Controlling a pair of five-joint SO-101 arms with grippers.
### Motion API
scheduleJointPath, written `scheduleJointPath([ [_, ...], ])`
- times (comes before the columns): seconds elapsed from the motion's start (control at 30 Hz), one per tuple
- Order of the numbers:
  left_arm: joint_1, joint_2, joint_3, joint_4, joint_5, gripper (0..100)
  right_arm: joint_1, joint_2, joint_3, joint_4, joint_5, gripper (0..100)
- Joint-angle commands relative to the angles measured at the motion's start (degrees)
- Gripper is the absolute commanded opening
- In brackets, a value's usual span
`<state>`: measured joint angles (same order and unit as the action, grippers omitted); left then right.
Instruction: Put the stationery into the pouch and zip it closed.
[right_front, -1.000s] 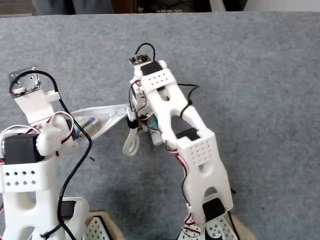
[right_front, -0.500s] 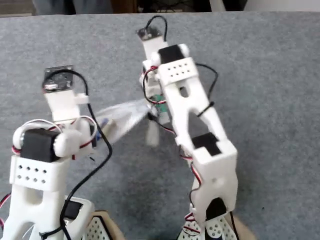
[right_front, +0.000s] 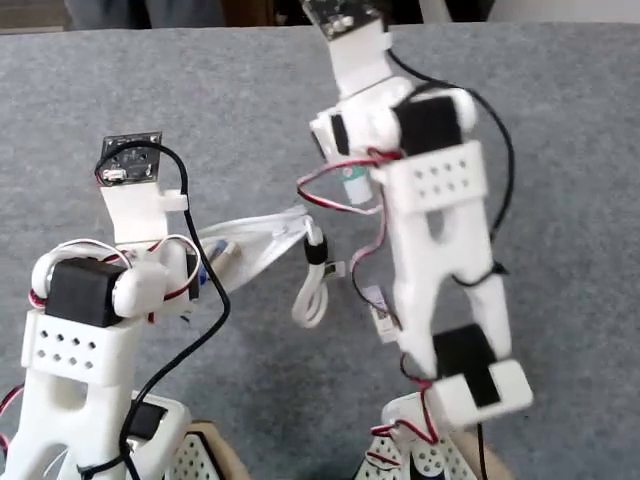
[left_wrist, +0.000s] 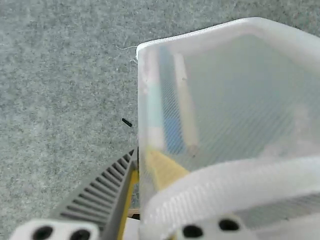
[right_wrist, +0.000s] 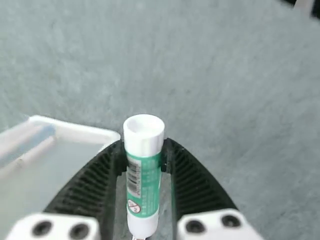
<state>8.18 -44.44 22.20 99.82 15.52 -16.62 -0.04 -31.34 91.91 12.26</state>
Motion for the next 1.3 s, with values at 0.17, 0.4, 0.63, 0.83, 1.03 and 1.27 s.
scheduleJointPath([
  [0.17, 1.4, 0.4, -1.6, 0.9, -0.5, 3, -7.7, -13.6, -1.7, -2.5, 0.6, 1.2],
  [0.4, 1.5, 0.4, -1.6, 0.9, -0.5, 3, -18.8, -25.9, -1.6, -6.0, 0.6, 1.2],
  [0.63, 1.4, 0.4, -1.6, 0.9, -0.6, 3, -27.3, -32.9, 1.5, -7.0, 0.2, 1.2],
  [0.83, 1.4, 0.4, -1.6, 0.9, -0.6, 3, -29.8, -38.1, 13.6, -13.3, -4.7, 1.2],
  [1.03, 1.4, 0.4, -1.6, 0.9, -0.6, 3, -29.8, -42.3, 24.9, -21.8, -9.9, 1.2],
  [1.27, 1.4, 0.4, -1.6, 0.9, -0.6, 3, -29.5, -42.7, 28.2, -22.6, -18.5, 1.2],
])
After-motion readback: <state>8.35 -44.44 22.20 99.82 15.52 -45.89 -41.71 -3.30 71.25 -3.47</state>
